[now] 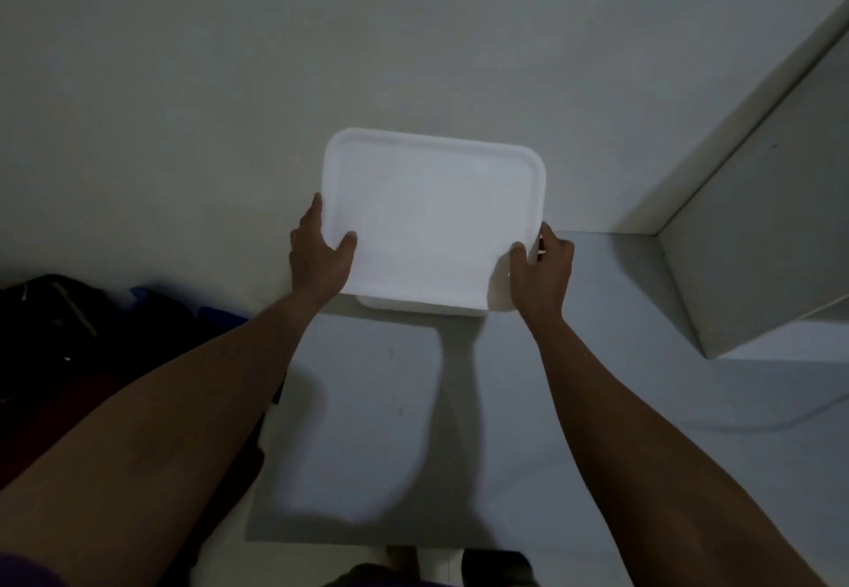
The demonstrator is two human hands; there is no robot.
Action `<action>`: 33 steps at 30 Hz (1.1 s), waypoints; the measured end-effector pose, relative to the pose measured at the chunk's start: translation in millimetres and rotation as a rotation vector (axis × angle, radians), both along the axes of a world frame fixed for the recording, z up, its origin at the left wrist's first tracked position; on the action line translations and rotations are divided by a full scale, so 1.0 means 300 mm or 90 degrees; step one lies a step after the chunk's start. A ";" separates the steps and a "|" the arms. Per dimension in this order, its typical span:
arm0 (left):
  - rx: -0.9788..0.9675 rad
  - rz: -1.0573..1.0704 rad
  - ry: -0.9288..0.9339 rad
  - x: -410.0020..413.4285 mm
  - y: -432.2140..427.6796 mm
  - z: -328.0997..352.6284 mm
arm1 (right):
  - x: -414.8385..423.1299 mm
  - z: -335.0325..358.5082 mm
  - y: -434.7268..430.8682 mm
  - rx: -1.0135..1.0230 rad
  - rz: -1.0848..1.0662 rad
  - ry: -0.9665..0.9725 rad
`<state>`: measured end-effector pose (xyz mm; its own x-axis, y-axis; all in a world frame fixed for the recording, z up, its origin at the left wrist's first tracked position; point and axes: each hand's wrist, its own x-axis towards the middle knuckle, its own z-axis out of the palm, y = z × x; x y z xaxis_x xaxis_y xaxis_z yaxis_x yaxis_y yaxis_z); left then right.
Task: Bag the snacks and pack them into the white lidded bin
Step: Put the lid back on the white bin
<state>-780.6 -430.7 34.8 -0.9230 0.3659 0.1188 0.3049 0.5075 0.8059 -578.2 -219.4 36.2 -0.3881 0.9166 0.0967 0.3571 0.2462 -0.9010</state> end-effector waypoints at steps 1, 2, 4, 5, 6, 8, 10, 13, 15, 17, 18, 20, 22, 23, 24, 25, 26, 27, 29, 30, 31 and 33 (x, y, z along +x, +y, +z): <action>-0.003 -0.012 -0.005 -0.021 0.019 -0.003 | -0.017 -0.001 0.026 -0.015 0.007 -0.013; -0.010 -0.017 -0.011 -0.038 0.038 -0.011 | -0.036 -0.007 0.053 -0.024 0.012 -0.027; -0.024 -0.006 -0.030 -0.057 0.070 -0.026 | -0.070 -0.021 0.099 -0.038 0.027 -0.052; -0.028 0.003 -0.039 -0.061 0.085 -0.030 | -0.084 -0.027 0.117 -0.050 0.035 -0.062; -0.034 0.010 -0.041 -0.065 0.100 -0.033 | -0.098 -0.042 0.137 -0.063 0.038 -0.070; -0.053 0.024 -0.033 -0.075 0.127 -0.037 | -0.114 -0.067 0.169 -0.093 0.041 -0.079; -0.073 0.024 0.002 -0.086 0.143 -0.049 | -0.125 -0.084 0.182 -0.117 0.028 -0.071; -0.090 0.018 0.025 -0.107 0.147 -0.064 | -0.144 -0.053 0.167 -0.137 0.037 -0.077; -0.087 0.002 0.029 -0.122 0.147 -0.070 | -0.160 -0.052 0.172 -0.138 0.037 -0.102; -0.086 -0.015 0.035 -0.128 0.148 -0.070 | -0.168 -0.050 0.165 -0.131 0.032 -0.122; -0.085 -0.018 0.034 -0.128 0.149 -0.066 | -0.172 -0.047 0.163 -0.123 0.030 -0.129; -0.078 -0.011 0.021 -0.127 0.146 -0.062 | -0.180 -0.044 0.160 -0.104 0.032 -0.154; -0.067 0.000 0.003 -0.128 0.141 -0.063 | -0.183 -0.041 0.160 -0.084 0.035 -0.185; -0.062 0.002 -0.005 -0.129 0.139 -0.062 | -0.184 -0.038 0.158 -0.073 0.033 -0.200; -0.059 0.003 -0.009 -0.133 0.136 -0.063 | -0.186 -0.036 0.158 -0.062 0.031 -0.211; -0.058 0.002 -0.009 -0.139 0.133 -0.065 | -0.189 -0.033 0.157 -0.051 0.031 -0.222; -0.059 0.004 -0.012 -0.146 0.129 -0.067 | -0.194 -0.028 0.154 -0.038 0.034 -0.230; -0.062 0.007 -0.020 -0.153 0.126 -0.069 | -0.199 -0.024 0.151 -0.028 0.038 -0.235; -0.068 0.010 -0.034 -0.163 0.123 -0.072 | -0.211 -0.020 0.149 -0.037 0.037 -0.232; -0.070 0.006 -0.038 -0.164 0.122 -0.072 | -0.214 -0.018 0.148 -0.051 0.030 -0.224; -0.069 0.002 -0.043 -0.163 0.123 -0.072 | -0.215 -0.017 0.150 -0.061 0.022 -0.216; -0.057 0.000 -0.059 -0.159 0.125 -0.074 | -0.210 -0.019 0.160 -0.052 0.013 -0.209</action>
<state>-828.4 -393.2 12.7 -0.9286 0.3710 -0.0003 0.2311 0.5790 0.7819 -641.2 -171.4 30.4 -0.4043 0.9080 -0.1098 0.6279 0.1883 -0.7552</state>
